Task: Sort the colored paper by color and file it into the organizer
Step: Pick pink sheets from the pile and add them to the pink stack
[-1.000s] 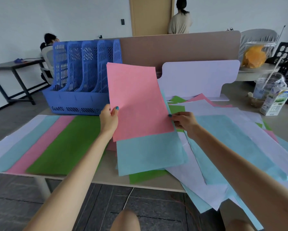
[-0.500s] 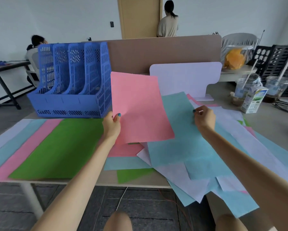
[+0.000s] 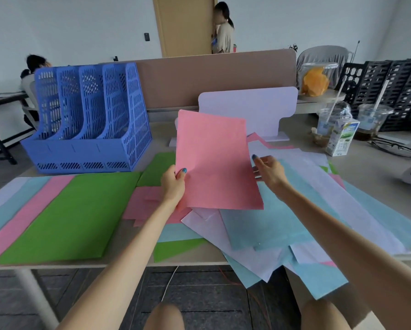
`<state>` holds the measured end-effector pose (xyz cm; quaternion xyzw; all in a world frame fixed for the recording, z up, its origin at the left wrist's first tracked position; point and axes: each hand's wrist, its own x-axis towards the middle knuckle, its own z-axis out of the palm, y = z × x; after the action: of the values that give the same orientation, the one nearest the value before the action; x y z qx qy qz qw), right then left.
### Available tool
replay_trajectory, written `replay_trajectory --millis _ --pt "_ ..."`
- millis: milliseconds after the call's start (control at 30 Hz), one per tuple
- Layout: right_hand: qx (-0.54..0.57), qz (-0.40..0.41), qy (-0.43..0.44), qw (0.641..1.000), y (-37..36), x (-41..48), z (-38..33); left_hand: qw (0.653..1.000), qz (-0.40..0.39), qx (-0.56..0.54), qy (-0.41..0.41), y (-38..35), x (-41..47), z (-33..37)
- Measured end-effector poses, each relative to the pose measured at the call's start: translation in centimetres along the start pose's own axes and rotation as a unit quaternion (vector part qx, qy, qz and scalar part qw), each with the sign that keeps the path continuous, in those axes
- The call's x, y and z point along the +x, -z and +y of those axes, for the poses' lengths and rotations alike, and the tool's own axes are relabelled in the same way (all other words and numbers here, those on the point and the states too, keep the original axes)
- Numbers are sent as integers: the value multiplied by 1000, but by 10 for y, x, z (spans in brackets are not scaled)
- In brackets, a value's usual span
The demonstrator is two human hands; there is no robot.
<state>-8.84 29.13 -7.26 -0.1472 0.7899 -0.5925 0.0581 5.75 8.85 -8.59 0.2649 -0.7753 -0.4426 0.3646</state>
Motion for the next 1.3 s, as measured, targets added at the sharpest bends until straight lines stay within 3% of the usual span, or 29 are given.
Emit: replay_trajectory --millis 167,267,367,500,567,733,900,1100,1233,1300 --pt "7 -18 -13 1000 -25 -8 -5 1000 -10 -5 5 5 -3 0" --pt "-20 -15 -10 1000 -31 -9 -3 995 7 99 9 20 -1 -5" --pt "-64 -11 -13 998 -34 -10 1 920 31 391 21 44 0 -13" --pt "-91 6 -17 996 -35 -9 4 849 -29 520 90 61 6 -30" --pt "-92 8 -20 996 -34 -8 4 841 -62 525 113 63 12 -30" --pt "-92 7 -23 995 -31 -8 3 880 -130 414 195 67 28 -15" --pt "-84 6 -15 996 -27 -8 -2 923 -108 302 215 76 34 -16" --pt "-94 5 8 996 -36 -11 -8 885 -113 404 202 98 19 -11" --pt "-107 3 23 994 -44 -16 -9 859 -106 484 130 87 -3 -7" --pt "-112 5 27 993 -45 -17 -10 863 -85 490 94 80 -13 -4"
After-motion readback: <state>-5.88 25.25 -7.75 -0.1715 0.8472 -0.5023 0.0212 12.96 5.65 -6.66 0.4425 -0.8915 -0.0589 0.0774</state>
